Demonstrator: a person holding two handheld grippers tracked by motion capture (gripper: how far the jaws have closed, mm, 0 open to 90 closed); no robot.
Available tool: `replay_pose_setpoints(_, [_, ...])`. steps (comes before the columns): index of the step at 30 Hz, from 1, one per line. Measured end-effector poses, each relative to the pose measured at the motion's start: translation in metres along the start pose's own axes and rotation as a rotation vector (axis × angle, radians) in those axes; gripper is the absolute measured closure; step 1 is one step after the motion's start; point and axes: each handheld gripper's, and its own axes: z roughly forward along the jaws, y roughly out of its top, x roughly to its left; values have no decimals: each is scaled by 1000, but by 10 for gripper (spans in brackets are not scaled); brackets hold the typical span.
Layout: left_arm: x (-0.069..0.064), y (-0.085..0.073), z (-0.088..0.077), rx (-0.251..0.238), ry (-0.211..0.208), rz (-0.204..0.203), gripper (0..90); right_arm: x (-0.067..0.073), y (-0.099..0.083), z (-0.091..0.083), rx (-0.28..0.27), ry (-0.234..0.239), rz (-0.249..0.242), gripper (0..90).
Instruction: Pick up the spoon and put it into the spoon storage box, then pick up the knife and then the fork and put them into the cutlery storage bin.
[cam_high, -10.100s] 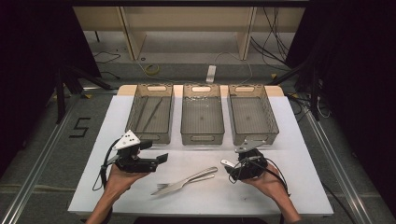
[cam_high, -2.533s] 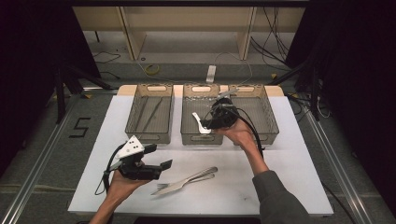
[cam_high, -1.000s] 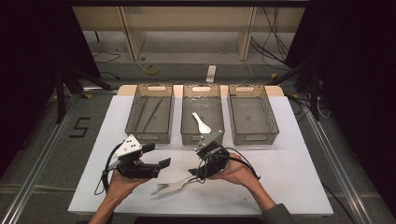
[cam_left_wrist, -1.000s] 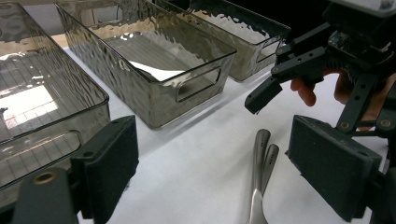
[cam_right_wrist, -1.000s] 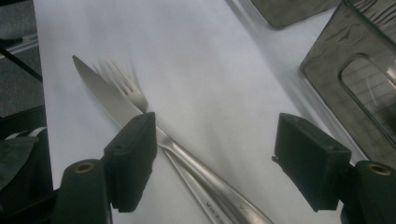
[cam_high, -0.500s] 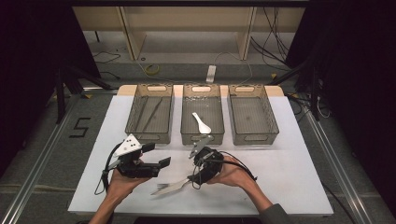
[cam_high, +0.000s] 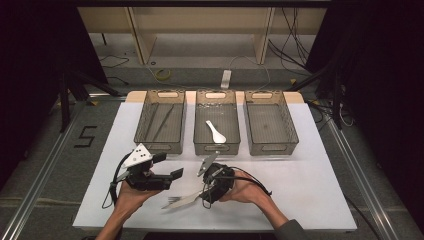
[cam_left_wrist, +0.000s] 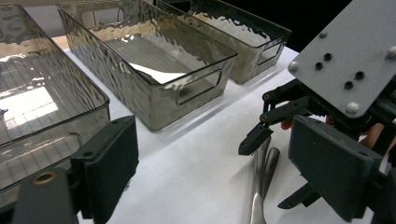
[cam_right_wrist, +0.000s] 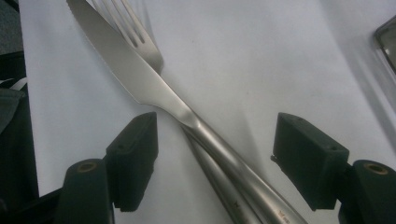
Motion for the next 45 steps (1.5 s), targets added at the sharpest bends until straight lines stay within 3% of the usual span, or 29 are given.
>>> replay_pose_setpoints(26, [0,0,-1,-3,3,-3,156,1,0,15,37,15,-6,332])
replay_pose_setpoints(32, [0,0,0,2,2,0,156,-1,0,15,57,27,-39,364])
replay_pose_setpoints(33, [1,0,0,3,2,0,156,0,-1,17,46,26,-23,367])
replay_pose_setpoints(42, [-2,0,0,5,1,14,156,-1,-1,17,76,25,-35,431])
replay_pose_setpoints(45, [-2,0,-1,2,3,13,157,0,-1,18,60,17,-51,476])
